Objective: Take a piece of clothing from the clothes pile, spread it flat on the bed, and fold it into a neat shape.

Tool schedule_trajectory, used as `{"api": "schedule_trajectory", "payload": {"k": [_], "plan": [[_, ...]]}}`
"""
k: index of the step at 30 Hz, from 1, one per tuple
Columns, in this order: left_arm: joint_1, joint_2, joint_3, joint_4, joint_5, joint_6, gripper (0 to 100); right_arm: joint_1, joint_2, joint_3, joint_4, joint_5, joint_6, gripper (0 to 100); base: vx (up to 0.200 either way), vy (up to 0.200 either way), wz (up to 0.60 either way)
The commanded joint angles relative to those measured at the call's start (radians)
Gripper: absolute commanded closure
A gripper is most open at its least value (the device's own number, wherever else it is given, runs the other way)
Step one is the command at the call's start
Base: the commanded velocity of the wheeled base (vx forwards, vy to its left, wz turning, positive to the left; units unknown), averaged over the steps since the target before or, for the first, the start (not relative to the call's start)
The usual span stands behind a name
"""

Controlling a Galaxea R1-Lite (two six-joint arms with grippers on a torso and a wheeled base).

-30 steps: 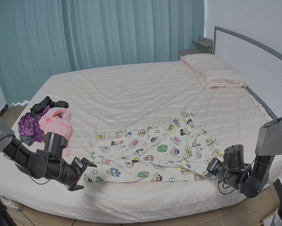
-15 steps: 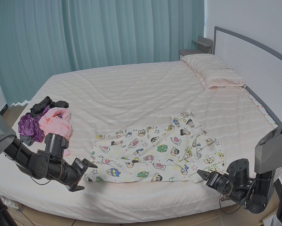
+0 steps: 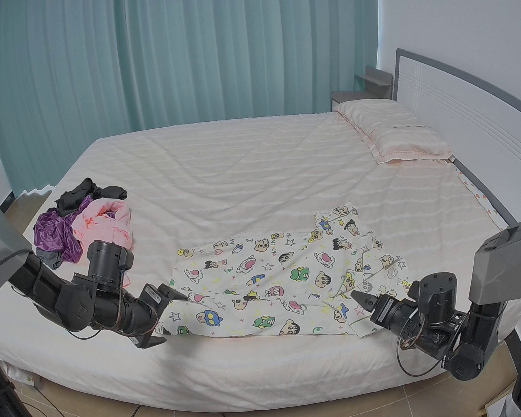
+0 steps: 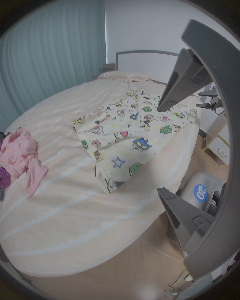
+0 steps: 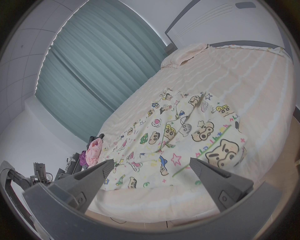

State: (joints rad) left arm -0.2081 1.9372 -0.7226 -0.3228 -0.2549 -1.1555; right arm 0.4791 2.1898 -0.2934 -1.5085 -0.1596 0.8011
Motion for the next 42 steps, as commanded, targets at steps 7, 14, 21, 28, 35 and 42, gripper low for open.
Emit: {"api": "schedule_trajectory", "payload": {"k": [7,14,21,28,35,42], "plan": [[-0.001,-0.004,0.003,-0.019,0.003,-0.010,0,-0.047,-0.010,-0.013,-0.019,0.003,0.006,0,0.200,0.000,0.00],[0.021,0.003,0.011,-0.030,0.000,0.050,0,-0.047,-0.008,0.030,-0.052,0.011,0.009,0,0.171,0.000,0.00],[0.036,0.031,0.146,-0.187,-0.006,0.275,0,-0.056,-0.039,0.068,-0.052,0.072,0.010,0,0.000,0.000,0.00],[0.075,0.141,0.380,-0.547,-0.086,0.580,0,-0.065,-0.077,0.100,-0.052,0.092,0.032,0,0.000,0.000,0.00],[0.099,0.203,0.422,-0.648,-0.139,0.746,0,-0.060,-0.077,0.111,-0.052,0.104,0.033,0,0.000,0.000,0.00],[0.099,0.218,0.400,-0.648,-0.147,0.758,0,-0.054,-0.077,0.120,-0.052,0.104,0.033,0,0.000,0.000,0.00]]}}
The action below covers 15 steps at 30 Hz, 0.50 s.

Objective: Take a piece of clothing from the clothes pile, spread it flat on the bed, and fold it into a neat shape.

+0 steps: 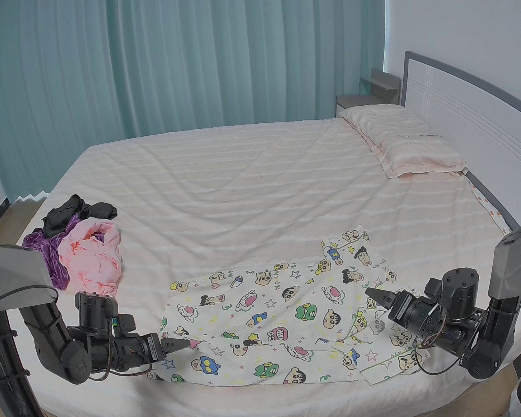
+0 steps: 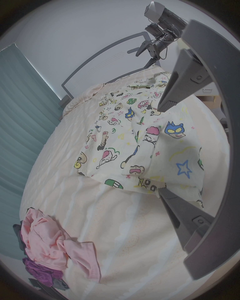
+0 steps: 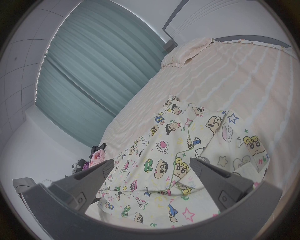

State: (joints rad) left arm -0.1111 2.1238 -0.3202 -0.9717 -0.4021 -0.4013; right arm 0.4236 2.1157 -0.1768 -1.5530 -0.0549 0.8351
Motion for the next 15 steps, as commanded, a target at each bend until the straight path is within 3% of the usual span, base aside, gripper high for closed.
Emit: {"api": "schedule_trajectory", "payload": {"k": [1,15], "plan": [[0.002,0.031,0.000,0.001,0.000,0.009,0,0.001,-0.003,0.003,-0.007,0.000,0.001,0,0.000,0.000,0.00],[0.010,0.002,0.027,0.005,0.008,0.035,0,0.017,-0.003,0.010,-0.007,0.000,0.012,0,0.000,0.000,0.00]]}}
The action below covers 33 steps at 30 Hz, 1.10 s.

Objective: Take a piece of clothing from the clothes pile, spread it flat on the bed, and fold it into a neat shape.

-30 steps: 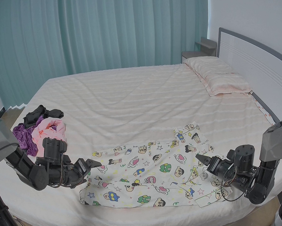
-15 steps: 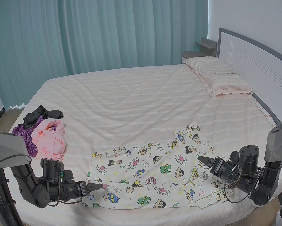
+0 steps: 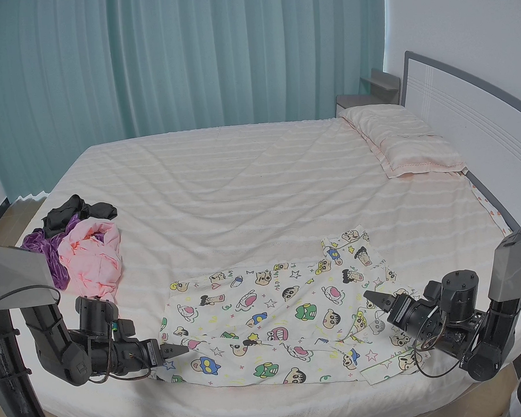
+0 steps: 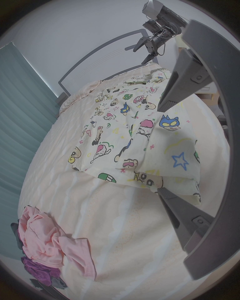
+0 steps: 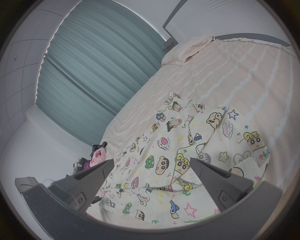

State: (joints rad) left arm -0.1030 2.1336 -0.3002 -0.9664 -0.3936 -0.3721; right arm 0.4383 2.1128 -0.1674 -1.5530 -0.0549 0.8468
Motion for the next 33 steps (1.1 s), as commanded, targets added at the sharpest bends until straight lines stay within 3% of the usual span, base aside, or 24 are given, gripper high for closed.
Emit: {"api": "schedule_trajectory", "payload": {"k": [1,5,20,21,33], "plan": [[0.002,-0.008,0.007,0.000,-0.001,0.006,0,0.002,0.000,0.000,-0.007,0.000,0.000,0,0.000,0.000,0.00],[0.009,-0.011,0.032,-0.005,-0.004,0.058,0,0.010,0.001,0.002,-0.007,0.000,0.000,0,0.000,0.000,0.00],[0.014,-0.015,0.036,-0.003,-0.001,0.058,0,0.010,0.001,0.002,-0.007,0.000,0.001,0,0.000,0.000,0.00],[0.014,-0.014,0.036,-0.002,-0.001,0.058,100,0.011,0.001,0.002,-0.007,0.000,0.001,0,0.000,0.000,0.00],[0.049,-0.020,0.095,0.000,0.002,0.062,100,0.008,0.007,-0.001,-0.007,0.000,0.021,0,0.000,0.000,0.00]]}}
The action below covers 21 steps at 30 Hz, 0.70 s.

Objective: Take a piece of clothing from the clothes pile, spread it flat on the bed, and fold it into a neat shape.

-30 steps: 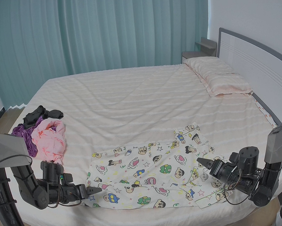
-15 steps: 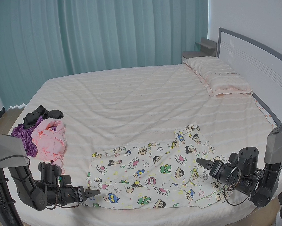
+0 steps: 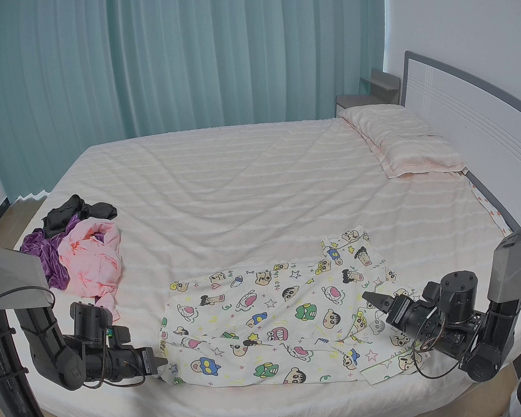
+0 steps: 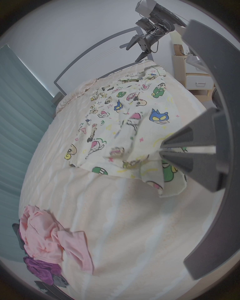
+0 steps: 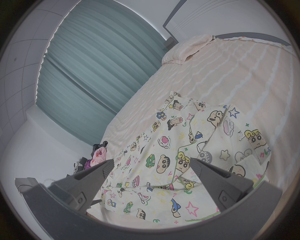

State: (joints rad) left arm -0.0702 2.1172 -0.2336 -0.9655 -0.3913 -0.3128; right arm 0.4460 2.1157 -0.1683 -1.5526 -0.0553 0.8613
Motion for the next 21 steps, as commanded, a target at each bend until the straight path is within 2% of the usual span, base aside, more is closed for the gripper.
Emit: {"api": "schedule_trajectory", "payload": {"k": [1,9,21], "plan": [[0.018,-0.003,0.033,-0.001,0.000,0.004,100,0.000,0.004,0.000,-0.008,0.000,0.008,0,0.000,0.000,0.00],[0.067,-0.063,0.096,0.002,0.028,0.046,100,0.000,0.004,0.000,-0.008,0.000,0.008,0,0.000,0.000,0.00],[0.070,-0.099,0.139,0.105,0.029,0.104,100,-0.003,0.006,0.001,-0.008,0.000,0.010,0,0.000,0.000,0.00]]}}
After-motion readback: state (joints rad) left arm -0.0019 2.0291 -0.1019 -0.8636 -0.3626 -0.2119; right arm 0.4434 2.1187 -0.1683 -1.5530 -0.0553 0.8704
